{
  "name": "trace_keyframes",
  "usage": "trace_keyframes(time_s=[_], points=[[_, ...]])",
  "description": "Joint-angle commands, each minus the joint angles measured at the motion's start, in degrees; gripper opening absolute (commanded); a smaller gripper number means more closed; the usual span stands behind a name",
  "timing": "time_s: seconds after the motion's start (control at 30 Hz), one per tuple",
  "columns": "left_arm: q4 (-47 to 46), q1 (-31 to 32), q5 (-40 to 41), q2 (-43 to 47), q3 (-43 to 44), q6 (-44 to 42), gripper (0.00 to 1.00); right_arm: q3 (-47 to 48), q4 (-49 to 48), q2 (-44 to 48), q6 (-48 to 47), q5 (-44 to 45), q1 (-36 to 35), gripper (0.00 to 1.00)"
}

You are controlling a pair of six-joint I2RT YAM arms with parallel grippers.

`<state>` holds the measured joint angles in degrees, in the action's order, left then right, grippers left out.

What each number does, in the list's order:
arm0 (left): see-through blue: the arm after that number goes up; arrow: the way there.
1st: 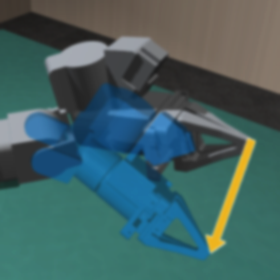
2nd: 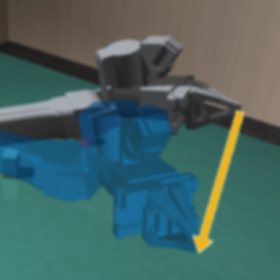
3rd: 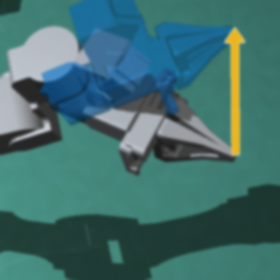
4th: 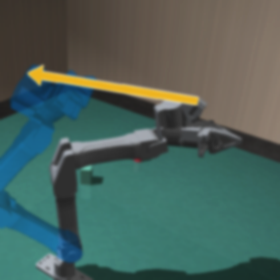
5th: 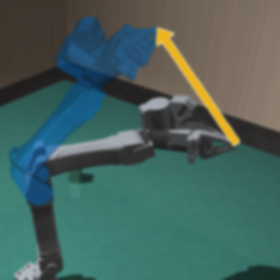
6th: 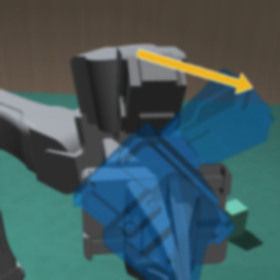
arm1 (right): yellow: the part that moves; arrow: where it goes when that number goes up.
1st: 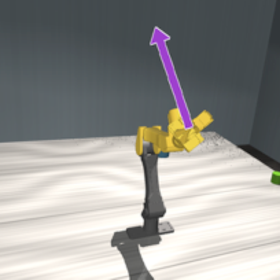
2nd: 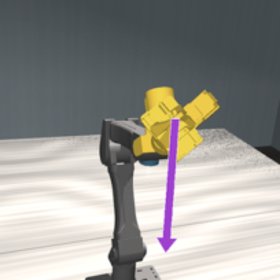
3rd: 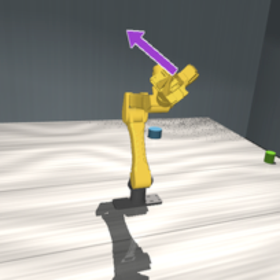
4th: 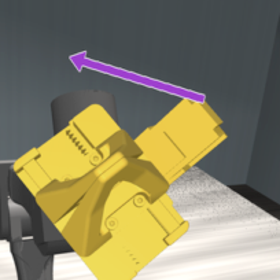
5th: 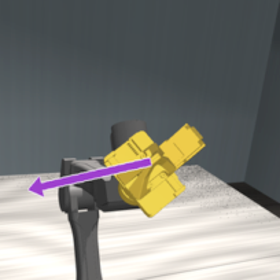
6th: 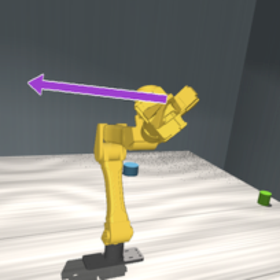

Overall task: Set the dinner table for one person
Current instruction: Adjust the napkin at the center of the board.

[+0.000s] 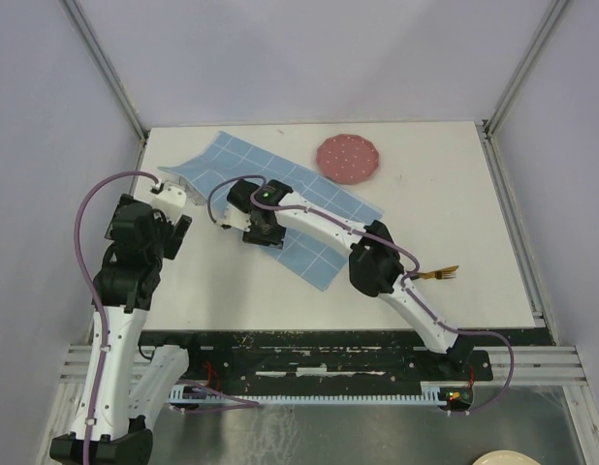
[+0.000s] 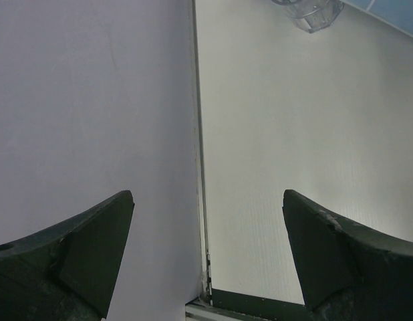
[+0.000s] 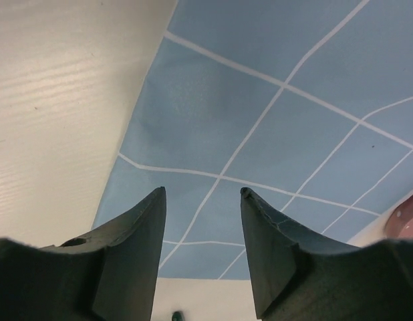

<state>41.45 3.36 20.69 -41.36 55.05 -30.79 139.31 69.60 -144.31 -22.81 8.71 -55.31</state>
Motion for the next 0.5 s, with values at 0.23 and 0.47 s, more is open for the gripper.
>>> trace_keyframes(time_s=[0.23,0.47], points=[[3.04,0.07,1.09,1.41,2.13,1.45,0.99,4.02,-9.73,-2.17,0.36,0.17,-3.68,0.58],[5.45,0.07,1.87,2.25,2.90,1.27,0.99,3.94,-13.91,-4.87,0.35,-0.12,-4.13,0.58]])
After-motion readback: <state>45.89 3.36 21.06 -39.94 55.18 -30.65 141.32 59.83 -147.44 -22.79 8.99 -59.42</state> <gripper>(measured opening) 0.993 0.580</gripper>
